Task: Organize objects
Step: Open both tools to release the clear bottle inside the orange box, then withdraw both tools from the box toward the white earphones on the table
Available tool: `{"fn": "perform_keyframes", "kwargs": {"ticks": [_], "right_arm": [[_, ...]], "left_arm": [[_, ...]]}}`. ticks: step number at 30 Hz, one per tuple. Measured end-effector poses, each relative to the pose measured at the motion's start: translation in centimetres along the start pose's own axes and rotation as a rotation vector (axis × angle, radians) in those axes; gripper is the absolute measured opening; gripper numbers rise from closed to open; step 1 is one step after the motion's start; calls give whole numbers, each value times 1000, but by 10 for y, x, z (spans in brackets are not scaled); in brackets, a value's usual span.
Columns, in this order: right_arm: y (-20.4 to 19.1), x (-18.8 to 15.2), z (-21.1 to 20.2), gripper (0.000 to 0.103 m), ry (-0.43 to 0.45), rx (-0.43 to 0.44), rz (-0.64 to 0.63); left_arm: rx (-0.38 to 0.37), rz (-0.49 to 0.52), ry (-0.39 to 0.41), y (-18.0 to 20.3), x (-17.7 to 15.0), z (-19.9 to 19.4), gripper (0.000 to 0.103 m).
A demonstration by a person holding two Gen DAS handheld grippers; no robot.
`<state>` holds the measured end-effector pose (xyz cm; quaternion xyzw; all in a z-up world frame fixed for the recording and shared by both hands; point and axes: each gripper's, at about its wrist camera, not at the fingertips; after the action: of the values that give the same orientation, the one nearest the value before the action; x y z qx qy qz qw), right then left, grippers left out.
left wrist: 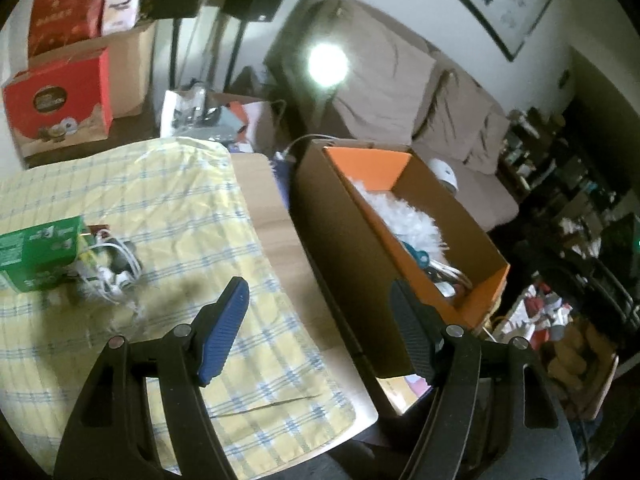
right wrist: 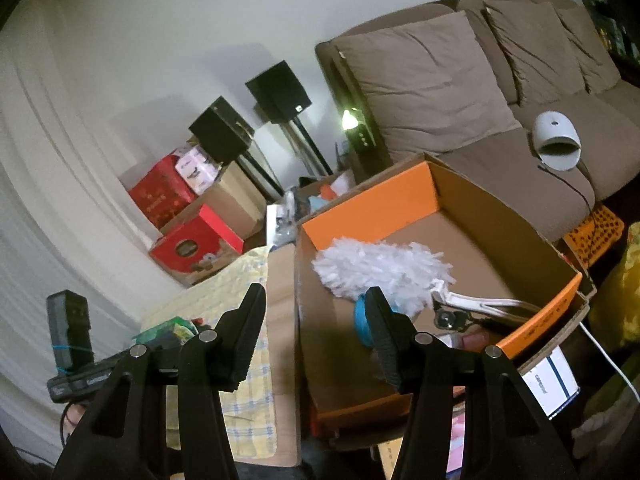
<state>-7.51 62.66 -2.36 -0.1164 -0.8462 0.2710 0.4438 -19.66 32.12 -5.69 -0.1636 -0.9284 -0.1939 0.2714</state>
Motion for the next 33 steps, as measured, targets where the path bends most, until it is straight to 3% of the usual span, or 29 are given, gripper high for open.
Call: {"fn": "perform_keyframes", "kwargs": {"ticks": [4,8,12,26,33], "right_arm": [[-8,-1,4,54,-9,11,-15],[-14,-1,6,54,-8,22,-24],[-18,-1,8,54,-9,28,-30],[-22,-2,10,57,-14,28,-38],[-23,-3,14,59,-29,21,-41]], "left_arm": [[50,33,44,1,0,-9,74],[145,137,126,17,-7,-21,76],[151,174,144,26,-12,-27,77],[180,122,138,3,-5,-27,78],[242,90,165,-18,0,-31,78]]}}
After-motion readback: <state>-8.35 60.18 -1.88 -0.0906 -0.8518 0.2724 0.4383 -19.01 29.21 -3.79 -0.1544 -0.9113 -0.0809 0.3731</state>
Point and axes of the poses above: each gripper's, at about its wrist camera, not at the fingertips, and z roughly the way its jaws point, y to its right, x to its top, and after that the axes turned 9 degrees about x, right-handed
